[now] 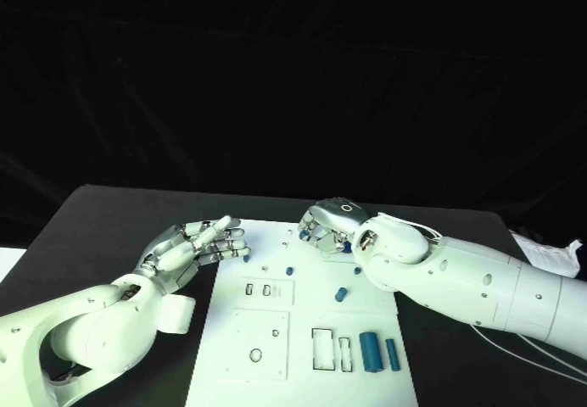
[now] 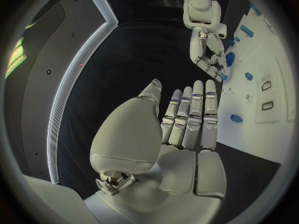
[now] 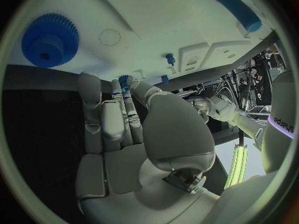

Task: Assemble the parts on the task board

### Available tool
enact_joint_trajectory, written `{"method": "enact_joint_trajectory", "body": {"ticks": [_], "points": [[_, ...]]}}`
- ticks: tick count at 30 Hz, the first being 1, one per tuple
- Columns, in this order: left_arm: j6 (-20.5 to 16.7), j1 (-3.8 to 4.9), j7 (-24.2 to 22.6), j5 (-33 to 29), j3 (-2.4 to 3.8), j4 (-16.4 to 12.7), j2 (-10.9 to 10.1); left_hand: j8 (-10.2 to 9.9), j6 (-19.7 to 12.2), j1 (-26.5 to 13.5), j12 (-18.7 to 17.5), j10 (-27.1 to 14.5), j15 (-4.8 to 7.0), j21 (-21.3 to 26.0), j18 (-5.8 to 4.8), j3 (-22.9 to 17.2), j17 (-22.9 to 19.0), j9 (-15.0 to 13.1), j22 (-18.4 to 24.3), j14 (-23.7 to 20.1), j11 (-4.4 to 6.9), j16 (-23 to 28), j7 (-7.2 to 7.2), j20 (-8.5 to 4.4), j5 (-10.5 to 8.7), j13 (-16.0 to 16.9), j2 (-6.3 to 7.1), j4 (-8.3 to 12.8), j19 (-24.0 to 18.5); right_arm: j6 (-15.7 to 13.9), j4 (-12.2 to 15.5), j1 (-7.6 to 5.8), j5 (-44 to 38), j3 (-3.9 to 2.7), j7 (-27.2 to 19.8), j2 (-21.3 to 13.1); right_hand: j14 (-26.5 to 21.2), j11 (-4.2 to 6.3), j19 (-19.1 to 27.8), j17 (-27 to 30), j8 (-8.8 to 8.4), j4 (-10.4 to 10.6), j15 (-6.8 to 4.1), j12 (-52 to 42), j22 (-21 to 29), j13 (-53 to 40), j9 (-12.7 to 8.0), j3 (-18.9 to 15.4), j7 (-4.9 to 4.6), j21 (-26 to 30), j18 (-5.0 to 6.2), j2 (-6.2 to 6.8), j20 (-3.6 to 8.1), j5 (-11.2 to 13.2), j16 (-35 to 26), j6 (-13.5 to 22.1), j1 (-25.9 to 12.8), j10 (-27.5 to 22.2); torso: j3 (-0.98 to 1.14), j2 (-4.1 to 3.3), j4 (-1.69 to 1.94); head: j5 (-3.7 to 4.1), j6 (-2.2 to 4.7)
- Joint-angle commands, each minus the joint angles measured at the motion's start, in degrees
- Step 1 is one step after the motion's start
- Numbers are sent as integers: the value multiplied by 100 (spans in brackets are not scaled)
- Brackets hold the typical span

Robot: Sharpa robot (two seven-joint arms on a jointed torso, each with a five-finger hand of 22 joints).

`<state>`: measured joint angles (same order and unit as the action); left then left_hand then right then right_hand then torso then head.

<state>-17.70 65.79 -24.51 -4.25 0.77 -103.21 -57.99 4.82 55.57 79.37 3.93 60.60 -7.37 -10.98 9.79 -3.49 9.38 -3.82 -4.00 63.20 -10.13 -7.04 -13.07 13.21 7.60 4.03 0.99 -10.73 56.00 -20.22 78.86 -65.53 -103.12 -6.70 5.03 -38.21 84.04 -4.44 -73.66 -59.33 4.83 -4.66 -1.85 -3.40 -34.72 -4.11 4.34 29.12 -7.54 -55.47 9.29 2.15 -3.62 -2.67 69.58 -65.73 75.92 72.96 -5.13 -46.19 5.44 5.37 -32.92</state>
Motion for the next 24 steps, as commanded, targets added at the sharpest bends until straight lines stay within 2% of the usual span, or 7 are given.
{"method": "enact_joint_trajectory", "body": {"ticks": [1, 9, 14, 24], "points": [[63, 12, -10, -23, 5, -9, 12, -38, -8, 22, -30, -9, -17, 31, 63, 8, 5, 8, 9, -31, -15, 16, -47, 49, -20, -8, -47, 26, -3, -309, -78, 0, -205, -3, 231, 116, 196, 110, 23, -18, -14, -4, 21, -6, -13, 6, 135, 41, -1, -33, -36, -38, -18, -23, 42, -17, 127, 64, -2, -20, 19, -6, 18], [70, 12, -5, -24, 5, -9, 23, -43, -13, 28, -31, -16, -19, 37, 63, 7, 9, 8, 11, -34, -17, 23, -50, 51, -20, -8, -53, 35, -4, -335, -287, 0, -319, -3, 332, 351, 196, 103, 30, -47, -24, -3, 27, -10, -49, 9, 139, 55, -8, -66, -39, -11, -25, -30, 69, -13, 125, 48, -10, -36, 30, -6, 54], [74, 12, -1, -25, 6, -18, 23, -43, -13, 28, -31, -16, -19, 37, 63, 7, 9, 8, 11, -34, -17, 23, -50, 51, -20, -8, -53, 35, -4, -323, -399, 0, -367, -3, 392, 454, 195, 100, 31, -48, -28, 2, 29, -10, -63, 10, 140, 56, -10, -79, -40, 1, -29, -31, 72, -11, 116, 42, -5, -50, 25, -14, 80], [80, 12, 5, -26, 6, -27, 29, -43, -13, 28, -31, -16, -19, 37, 63, 7, 9, 8, 11, -34, -17, 23, -50, 51, -20, -8, -53, 35, -4, -228, -613, -1, -409, -2, 442, 633, 196, 96, 41, -73, -38, 20, 34, -12, -82, 12, 143, 56, -13, -102, -41, 27, -37, -30, 97, -6, 93, 29, -11, -63, 42, -9, 75]]}}
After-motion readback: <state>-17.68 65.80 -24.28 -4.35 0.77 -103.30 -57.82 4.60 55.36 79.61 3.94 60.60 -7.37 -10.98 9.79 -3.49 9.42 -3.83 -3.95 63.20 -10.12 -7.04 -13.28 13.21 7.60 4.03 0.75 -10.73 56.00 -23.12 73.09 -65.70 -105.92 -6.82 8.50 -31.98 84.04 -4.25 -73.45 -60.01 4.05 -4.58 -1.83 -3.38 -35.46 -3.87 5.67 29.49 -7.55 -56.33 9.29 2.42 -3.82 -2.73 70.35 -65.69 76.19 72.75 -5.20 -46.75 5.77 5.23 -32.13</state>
